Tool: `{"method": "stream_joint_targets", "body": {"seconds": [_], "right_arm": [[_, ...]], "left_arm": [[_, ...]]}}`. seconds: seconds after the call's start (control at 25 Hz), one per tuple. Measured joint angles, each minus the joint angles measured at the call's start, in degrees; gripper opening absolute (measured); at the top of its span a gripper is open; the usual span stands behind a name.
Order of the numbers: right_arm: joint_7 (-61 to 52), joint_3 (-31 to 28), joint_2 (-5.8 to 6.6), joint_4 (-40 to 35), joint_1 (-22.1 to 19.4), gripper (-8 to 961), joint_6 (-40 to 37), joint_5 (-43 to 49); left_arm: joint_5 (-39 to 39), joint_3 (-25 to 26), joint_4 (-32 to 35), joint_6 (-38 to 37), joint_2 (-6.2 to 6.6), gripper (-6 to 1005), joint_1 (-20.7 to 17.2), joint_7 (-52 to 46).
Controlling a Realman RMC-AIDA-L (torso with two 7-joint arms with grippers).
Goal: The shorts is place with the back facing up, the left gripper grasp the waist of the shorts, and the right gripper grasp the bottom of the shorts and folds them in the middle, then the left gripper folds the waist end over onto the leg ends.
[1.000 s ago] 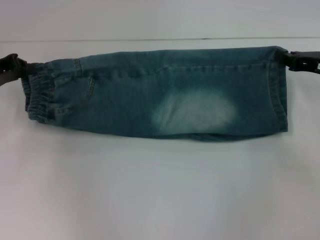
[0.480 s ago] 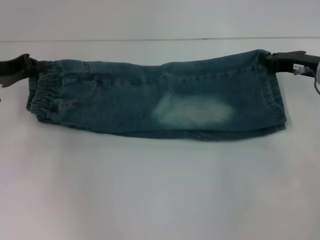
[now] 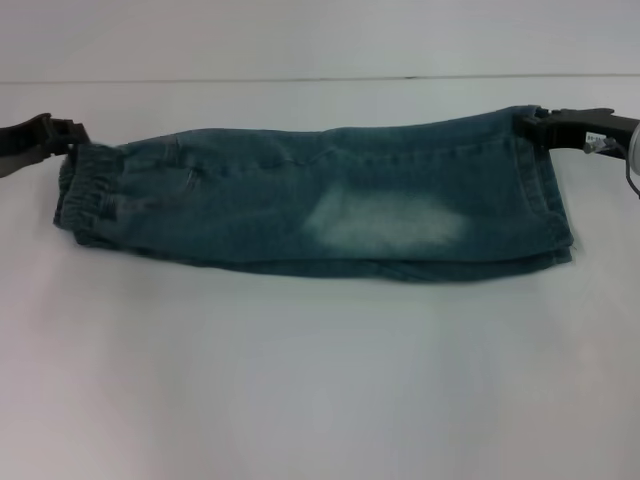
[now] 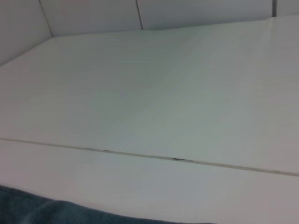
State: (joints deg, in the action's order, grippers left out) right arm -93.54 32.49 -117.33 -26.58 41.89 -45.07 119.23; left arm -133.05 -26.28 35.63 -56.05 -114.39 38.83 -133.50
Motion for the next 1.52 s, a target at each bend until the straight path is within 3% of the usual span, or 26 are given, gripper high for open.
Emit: {"method": "stream_joint_targets", "body": {"seconds": [0.24,0.48,0.52,0.6,0.8,1.0,1.24,1.52], "right_arm": [[-0.1,-0.5,-0.01,0.0,-0.5,236,-0.1,-0.6],[-0.7,-0.6,0.13,-0.3,-1.1,486,-1.4,-0.7],[-0.8,-0.6,0.18,-0.4,-1.2,568,-2.2,-0.7],[-1.0,-1.0,0.76,-0.7,-1.8,731,-5.6,-1.3],[-1.1,-1.3,3.33,-2.3,-4.3,944,-20.1,-4.6],[-0.3,-1.0,4.75,-7.3,-7.4,947,-38.8,-6.6],[2.6,1.9,3.8,-13.3,-8.9,950,-56.8,-5.5],[4.2,7.7,2.76,-14.1,-10.5,946,-57.6,-5.4]], "left_arm": [[-0.2,-0.1,-0.3,2.6,-0.04,390,-0.7,0.1],[0.0,-0.1,0.2,1.2,-0.04,602,-1.6,0.2],[0.0,0.0,0.5,0.7,-0.04,641,-1.7,0.3],[0.0,0.1,1.6,-1.6,-0.04,719,-2.1,1.1],[-0.1,0.1,5.7,-8.3,0.54,844,-3.8,4.6],[-0.5,-0.1,10.2,-14.6,0.76,923,-6.3,9.3],[-3.6,-0.2,11.5,-17.9,1.01,919,-7.0,11.4],[-6.8,-2.9,11.5,-18.9,1.12,920,-6.0,11.8]]}}
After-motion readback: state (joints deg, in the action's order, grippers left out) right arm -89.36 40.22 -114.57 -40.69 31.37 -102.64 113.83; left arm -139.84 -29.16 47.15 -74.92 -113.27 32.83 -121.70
